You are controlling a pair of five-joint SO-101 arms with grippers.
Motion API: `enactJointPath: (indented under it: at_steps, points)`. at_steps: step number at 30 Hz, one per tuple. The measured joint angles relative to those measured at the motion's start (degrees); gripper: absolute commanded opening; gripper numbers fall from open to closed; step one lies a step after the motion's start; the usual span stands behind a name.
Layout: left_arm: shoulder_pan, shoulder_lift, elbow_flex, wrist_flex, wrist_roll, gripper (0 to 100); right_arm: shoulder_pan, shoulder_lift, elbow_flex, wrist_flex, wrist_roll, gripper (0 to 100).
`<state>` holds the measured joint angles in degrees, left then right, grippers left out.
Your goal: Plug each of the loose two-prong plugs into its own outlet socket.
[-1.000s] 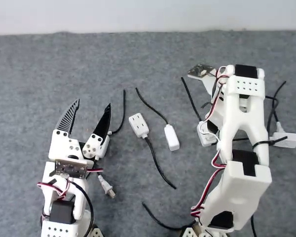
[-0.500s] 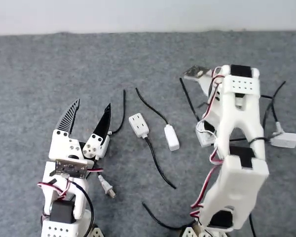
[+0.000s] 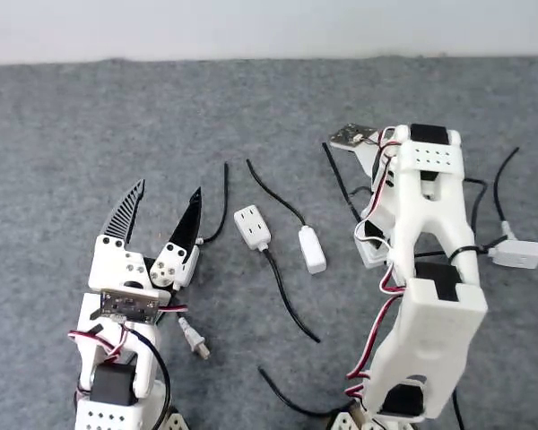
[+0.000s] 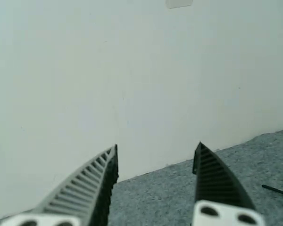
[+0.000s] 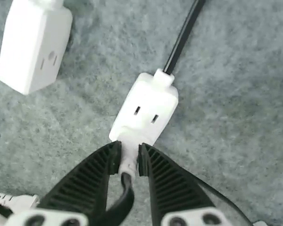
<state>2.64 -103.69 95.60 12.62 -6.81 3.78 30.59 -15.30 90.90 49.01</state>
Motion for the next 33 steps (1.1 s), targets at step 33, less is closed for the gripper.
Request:
enactJointPath:
  at_steps: [33]
  points:
    - [1.1,0.0,0.0,0.0,0.0,25,10.9,3.5,-5.0,1.4,-0.2,11.4]
